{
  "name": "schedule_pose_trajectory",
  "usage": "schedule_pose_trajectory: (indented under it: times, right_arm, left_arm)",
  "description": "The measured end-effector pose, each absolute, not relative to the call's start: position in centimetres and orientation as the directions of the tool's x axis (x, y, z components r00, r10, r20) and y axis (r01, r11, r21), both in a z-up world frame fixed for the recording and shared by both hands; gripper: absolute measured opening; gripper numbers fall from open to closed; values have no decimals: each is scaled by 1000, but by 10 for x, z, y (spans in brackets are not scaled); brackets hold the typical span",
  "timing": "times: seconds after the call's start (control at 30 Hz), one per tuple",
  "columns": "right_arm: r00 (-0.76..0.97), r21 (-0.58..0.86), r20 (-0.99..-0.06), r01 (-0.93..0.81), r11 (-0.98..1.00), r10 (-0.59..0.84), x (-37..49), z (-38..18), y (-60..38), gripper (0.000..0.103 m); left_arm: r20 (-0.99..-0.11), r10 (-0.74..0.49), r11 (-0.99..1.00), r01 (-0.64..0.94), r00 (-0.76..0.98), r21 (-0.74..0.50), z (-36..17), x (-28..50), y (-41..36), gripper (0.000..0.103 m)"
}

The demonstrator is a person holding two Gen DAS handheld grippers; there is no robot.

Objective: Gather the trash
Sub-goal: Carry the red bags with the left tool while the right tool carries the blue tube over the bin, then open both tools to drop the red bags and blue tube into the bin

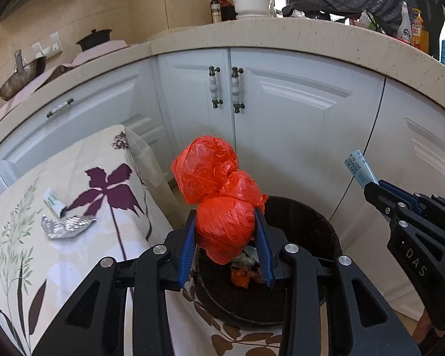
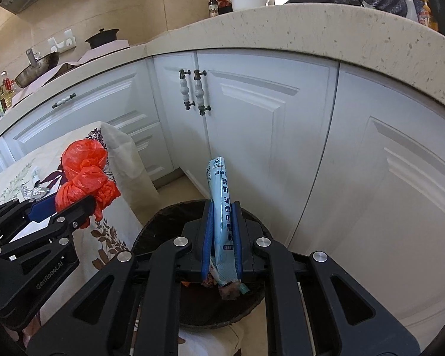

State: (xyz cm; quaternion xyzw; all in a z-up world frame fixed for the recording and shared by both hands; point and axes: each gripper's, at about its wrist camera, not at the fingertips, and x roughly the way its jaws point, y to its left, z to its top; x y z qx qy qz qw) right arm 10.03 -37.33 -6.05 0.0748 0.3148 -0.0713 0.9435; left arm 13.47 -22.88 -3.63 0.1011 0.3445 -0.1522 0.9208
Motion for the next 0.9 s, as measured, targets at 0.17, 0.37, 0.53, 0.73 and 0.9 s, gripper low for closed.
schedule_pose_trajectory:
  times: [0.17,0.37,0.53,0.73,0.9]
  right_arm:
    - [784,96,-614,187,978,-89,107,-66,-374,12]
    - [778,99,-622,193,976,-91,115,-71,-377,21]
    - [777,98,-620,209,973,-104,117,-74,-379,38]
    - [782,94,-613,218,971,-116,113,-71,-378,46]
    - [784,95,-609,220,971,-118,110,-67,-377,49]
  left_arm:
    - [-671,-210,932,353,711,82,-40,137,-234,38]
    - [-680,-202,938,340,705,74,-43,142,-236,52]
    - [-676,-201,941,331,709,66,-42,142,-235,57]
    - [-675,-202,941,333,709,68,-39,139,-232,61]
    - [-663,-209,942,331,719,61,-32,136,-226,66]
